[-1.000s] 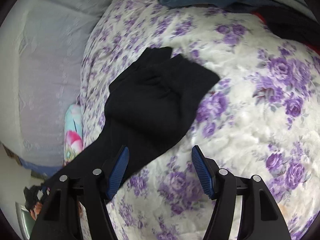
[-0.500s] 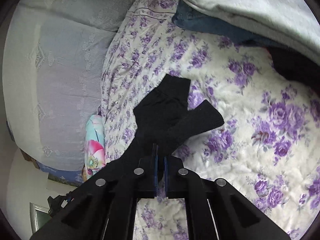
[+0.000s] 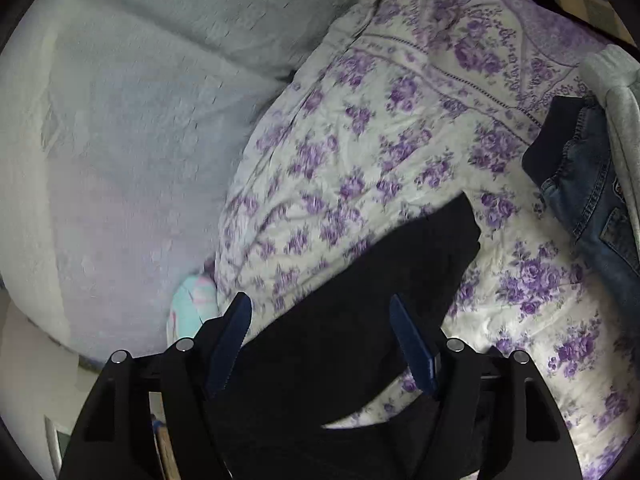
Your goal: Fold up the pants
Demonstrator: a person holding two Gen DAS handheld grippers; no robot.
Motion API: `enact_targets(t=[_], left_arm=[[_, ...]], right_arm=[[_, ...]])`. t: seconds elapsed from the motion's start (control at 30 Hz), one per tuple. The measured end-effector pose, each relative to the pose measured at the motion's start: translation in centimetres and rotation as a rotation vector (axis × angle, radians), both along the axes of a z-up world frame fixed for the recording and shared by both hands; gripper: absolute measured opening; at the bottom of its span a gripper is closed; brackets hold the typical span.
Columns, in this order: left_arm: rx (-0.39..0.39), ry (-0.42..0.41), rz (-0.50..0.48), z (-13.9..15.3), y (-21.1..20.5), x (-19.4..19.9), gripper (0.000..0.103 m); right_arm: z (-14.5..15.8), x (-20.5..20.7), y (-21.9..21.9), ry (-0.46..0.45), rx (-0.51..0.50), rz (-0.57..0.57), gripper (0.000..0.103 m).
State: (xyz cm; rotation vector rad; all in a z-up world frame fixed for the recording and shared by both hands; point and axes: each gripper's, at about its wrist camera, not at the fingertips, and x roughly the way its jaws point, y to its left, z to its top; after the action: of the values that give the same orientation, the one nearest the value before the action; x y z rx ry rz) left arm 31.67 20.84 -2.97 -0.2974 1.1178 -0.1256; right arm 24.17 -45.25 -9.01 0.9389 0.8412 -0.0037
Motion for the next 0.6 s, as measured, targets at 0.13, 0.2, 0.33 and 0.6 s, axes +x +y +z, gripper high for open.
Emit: enact_targets(t=[0.13, 0.2, 0.33, 0.6], left_arm=[[0.018, 0.022, -0.095, -2.3, -0.5, -4.4, 0.057], [0.001, 0.037, -0.098, -4.0, 0.1, -7.2, 0.058], [-0.026, 0.057, -0.049, -8.1, 1.9, -13.9, 0.064], [-0.243, 0.172, 0.171, -17.7, 6.2, -26.0, 0.065]], right_arm=[[-4.9, -6.3, 2.3, 0.091, -0.184, 0.152, 0.074], [-8.0, -10.6, 2.3, 0.104, -0.187, 0.177, 0.072], [-13.4, -16.0, 1.5, 0.133, -0.087, 0.136, 0.054], [-18.3, -15.4, 1.0, 0.064, 0.082, 0.09, 0.004]])
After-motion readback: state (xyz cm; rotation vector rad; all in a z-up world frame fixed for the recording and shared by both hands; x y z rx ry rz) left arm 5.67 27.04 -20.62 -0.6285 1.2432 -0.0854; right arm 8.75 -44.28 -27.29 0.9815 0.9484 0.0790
